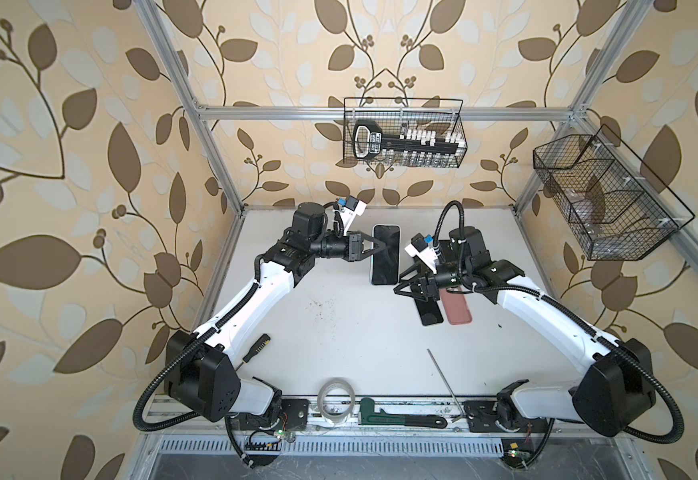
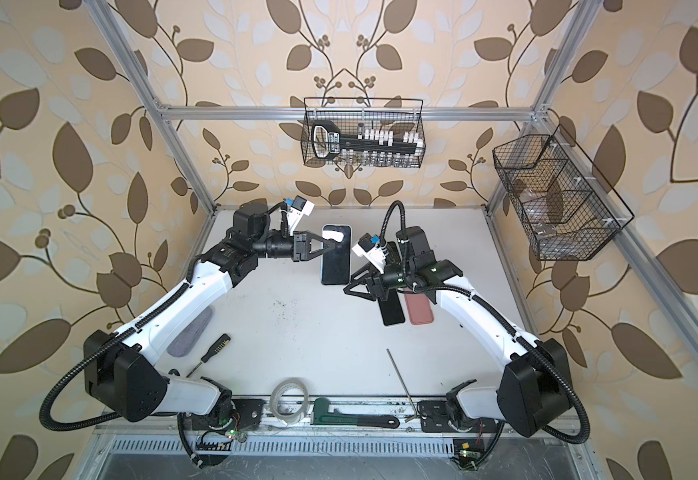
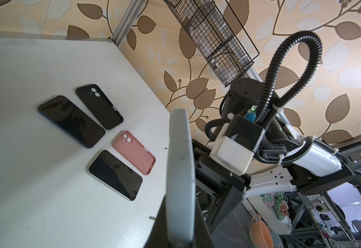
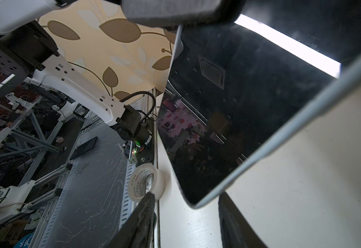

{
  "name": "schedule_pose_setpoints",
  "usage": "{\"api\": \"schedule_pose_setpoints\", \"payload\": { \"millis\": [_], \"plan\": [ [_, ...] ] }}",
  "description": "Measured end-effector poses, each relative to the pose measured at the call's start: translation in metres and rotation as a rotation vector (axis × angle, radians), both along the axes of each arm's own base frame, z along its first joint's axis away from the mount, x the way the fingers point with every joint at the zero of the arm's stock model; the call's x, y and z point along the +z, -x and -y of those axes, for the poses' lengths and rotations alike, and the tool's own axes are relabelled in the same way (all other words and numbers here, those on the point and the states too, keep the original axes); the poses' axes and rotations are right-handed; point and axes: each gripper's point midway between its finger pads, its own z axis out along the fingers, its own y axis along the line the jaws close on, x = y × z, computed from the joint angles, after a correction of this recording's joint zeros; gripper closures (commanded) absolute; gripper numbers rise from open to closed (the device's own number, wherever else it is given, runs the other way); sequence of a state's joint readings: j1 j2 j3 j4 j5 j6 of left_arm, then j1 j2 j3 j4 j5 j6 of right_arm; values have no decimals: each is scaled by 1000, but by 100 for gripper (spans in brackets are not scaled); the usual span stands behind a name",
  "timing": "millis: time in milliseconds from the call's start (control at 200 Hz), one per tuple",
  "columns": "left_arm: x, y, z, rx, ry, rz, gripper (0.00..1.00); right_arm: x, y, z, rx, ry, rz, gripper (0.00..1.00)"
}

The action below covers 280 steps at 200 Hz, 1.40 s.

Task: Take the phone out of the phone case
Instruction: 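Hold the silver phone upright in the left gripper while the right gripper hovers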

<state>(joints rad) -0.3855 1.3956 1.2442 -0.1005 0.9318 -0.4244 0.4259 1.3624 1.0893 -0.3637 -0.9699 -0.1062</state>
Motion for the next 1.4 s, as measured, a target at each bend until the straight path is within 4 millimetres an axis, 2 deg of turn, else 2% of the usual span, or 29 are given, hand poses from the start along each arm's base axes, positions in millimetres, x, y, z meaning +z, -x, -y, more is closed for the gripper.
{"api": "schedule_pose_setpoints", "payload": {
  "millis": [275, 790, 1165, 1400],
  "plan": [
    [5, 0, 0, 3, 17, 7, 100, -7, 1, -5, 19, 9, -25, 58],
    [11, 1, 0, 1, 27, 23, 100, 0, 0, -8, 40, -11, -20, 67],
    [11, 2, 1, -1, 29, 24, 100, -2, -1, -10, 54, -17, -35, 82],
    [16, 1, 1, -2, 42, 41, 100, -2, -2, -8, 51, -21, -40, 86]
  ]
}}
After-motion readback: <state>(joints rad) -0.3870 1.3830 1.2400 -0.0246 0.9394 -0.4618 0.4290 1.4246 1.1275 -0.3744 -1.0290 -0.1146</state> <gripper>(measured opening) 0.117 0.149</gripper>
